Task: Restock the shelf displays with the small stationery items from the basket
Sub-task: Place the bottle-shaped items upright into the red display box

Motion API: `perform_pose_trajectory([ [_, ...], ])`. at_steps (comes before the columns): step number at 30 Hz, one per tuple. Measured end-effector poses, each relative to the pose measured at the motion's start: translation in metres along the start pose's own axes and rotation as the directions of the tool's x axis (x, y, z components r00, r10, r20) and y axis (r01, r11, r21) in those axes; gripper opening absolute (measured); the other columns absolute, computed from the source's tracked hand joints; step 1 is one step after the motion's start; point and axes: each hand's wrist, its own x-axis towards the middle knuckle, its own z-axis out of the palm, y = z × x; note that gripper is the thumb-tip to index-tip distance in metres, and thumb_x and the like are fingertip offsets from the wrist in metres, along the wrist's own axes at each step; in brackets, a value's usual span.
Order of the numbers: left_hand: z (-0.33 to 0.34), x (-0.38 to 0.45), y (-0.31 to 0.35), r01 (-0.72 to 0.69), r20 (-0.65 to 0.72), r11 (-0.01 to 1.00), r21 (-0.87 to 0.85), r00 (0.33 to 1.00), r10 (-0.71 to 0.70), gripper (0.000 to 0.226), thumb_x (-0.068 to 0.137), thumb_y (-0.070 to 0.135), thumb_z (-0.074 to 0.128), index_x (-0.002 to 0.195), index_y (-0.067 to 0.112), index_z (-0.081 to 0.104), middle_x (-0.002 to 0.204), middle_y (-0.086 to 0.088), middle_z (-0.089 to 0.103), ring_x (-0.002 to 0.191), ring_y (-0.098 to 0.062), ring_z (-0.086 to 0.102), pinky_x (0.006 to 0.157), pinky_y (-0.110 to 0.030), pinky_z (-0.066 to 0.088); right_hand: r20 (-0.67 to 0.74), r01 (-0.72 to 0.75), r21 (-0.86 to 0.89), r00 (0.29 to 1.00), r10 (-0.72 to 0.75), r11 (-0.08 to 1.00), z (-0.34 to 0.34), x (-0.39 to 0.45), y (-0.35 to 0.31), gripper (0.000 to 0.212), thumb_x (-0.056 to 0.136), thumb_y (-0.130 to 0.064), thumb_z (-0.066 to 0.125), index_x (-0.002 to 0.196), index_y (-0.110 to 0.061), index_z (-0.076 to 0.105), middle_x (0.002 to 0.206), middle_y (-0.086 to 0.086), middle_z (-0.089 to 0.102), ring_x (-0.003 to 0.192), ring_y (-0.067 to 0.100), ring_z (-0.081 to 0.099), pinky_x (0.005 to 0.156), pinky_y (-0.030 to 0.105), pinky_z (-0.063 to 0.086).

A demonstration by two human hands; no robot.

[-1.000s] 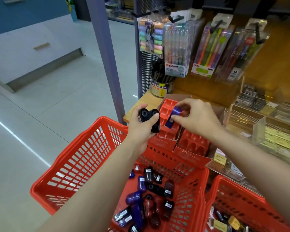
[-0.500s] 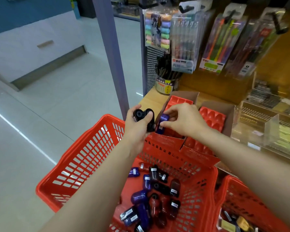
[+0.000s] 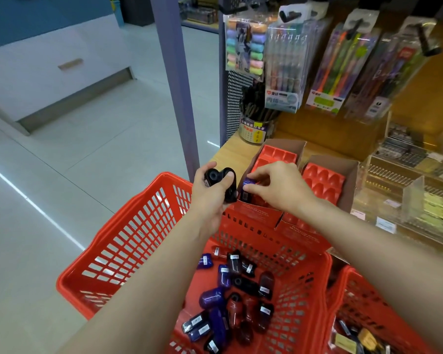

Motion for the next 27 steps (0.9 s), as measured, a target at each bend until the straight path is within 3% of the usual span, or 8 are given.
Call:
perform_pose_trajectory([
  [7, 0.002, -0.003, 0.005, -0.033, 0.041, 0.999, 0.031, 0.999, 0.031, 0.048, 0.089, 0.004, 0.07, 0.125, 0.03, 0.054, 0.117, -0.001, 0.059, 0.107, -0.026, 0.065, 0.077, -0.04, 0.061, 0.059, -0.055, 0.015, 0.997, 0.054, 0.998, -0.004, 0.001, 0.001, 0.026, 0.088, -0.039, 0.071, 0.107, -0.022, 0.076, 0.103, -0.005, 0.074, 0.086, 0.004, 0.062, 0.076, 0.014, 0.044],
  [10, 0.008, -0.007, 0.011, -0.155, 0.14, 0.976, 0.154, 0.981, 0.133, 0.052, 0.086, 0.003, 0.072, 0.121, 0.037, 0.055, 0.12, -0.001, 0.063, 0.112, -0.02, 0.064, 0.094, -0.043, 0.056, -0.04, -0.119, 0.3, 0.99, 0.137, 0.947, -0.03, 0.001, -0.007, 0.025, 0.096, -0.045, 0.056, 0.104, -0.029, 0.074, 0.106, -0.002, 0.074, 0.091, 0.012, 0.071, 0.087, 0.028, 0.056],
  [12, 0.014, -0.014, 0.012, -0.28, 0.213, 0.917, 0.284, 0.951, 0.224, 0.056, 0.083, 0.002, 0.075, 0.119, 0.041, 0.055, 0.122, 0.0, 0.063, 0.112, -0.014, 0.063, 0.097, -0.036, 0.054, 0.033, -0.158, 0.489, 0.986, 0.163, 0.858, -0.047, 0.001, -0.017, 0.02, 0.091, -0.051, 0.062, 0.095, -0.034, 0.072, 0.099, 0.002, 0.076, 0.084, 0.011, 0.073, 0.081, 0.029, 0.059],
  [14, 0.023, -0.021, 0.012, -0.393, 0.289, 0.851, 0.348, 0.909, 0.302, 0.057, 0.081, 0.002, 0.076, 0.121, 0.037, 0.055, 0.121, 0.002, 0.061, 0.109, -0.008, 0.062, 0.094, -0.028, 0.054, 0.132, -0.191, 0.424, 0.98, 0.148, 0.885, -0.056, 0.0, -0.021, 0.034, 0.08, -0.056, 0.072, 0.102, -0.03, 0.075, 0.097, -0.002, 0.075, 0.087, 0.009, 0.072, 0.082, 0.027, 0.057],
  [17, 0.033, -0.027, 0.015, -0.481, 0.373, 0.792, 0.376, 0.861, 0.346, 0.062, 0.077, -0.003, 0.076, 0.122, 0.033, 0.053, 0.122, -0.001, 0.056, 0.109, -0.018, 0.06, 0.092, -0.031, 0.054, 0.109, -0.214, 0.324, 0.976, 0.188, 0.922, -0.062, -0.003, -0.024, 0.035, 0.076, -0.039, 0.082, 0.106, -0.021, 0.076, 0.101, -0.005, 0.073, 0.091, 0.007, 0.067, 0.081, 0.026, 0.055],
  [20, 0.036, -0.03, 0.016, -0.456, 0.428, 0.795, 0.401, 0.86, 0.277, 0.071, 0.075, -0.011, 0.073, 0.123, 0.036, 0.051, 0.113, 0.007, 0.055, 0.098, -0.012, 0.061, 0.081, -0.025, 0.056, 0.151, -0.297, 0.41, 0.955, 0.257, 0.862, -0.064, -0.005, -0.023, 0.024, 0.078, -0.027, 0.081, 0.099, -0.018, 0.076, 0.101, 0.003, 0.072, 0.095, 0.022, 0.069, 0.089, 0.044, 0.056],
  [23, 0.04, -0.029, 0.019, -0.319, 0.402, 0.881, 0.348, 0.9, 0.168, 0.069, 0.078, -0.011, 0.062, 0.123, 0.041, 0.052, 0.099, 0.005, 0.059, 0.079, -0.008, 0.06, 0.072, -0.025, 0.052, 0.161, -0.345, 0.506, 0.938, 0.306, 0.79, -0.061, -0.005, -0.015, 0.018, 0.079, -0.018, 0.078, 0.097, -0.018, 0.076, 0.104, 0.008, 0.073, 0.099, 0.027, 0.07, 0.09, 0.044, 0.057],
  [27, 0.043, -0.013, 0.029, -0.081, 0.239, 0.979, 0.189, 0.97, 0.035, 0.049, 0.099, 0.001, 0.037, 0.13, 0.036, 0.051, 0.119, 0.001, 0.062, 0.098, -0.011, 0.061, 0.097, -0.041, 0.05, 0.232, -0.414, 0.756, 0.894, 0.384, 0.507, -0.066, 0.0, 0.001, 0.02, 0.085, -0.005, 0.073, 0.1, -0.017, 0.073, 0.107, 0.011, 0.073, 0.097, 0.02, 0.072, 0.076, 0.031, 0.061],
])
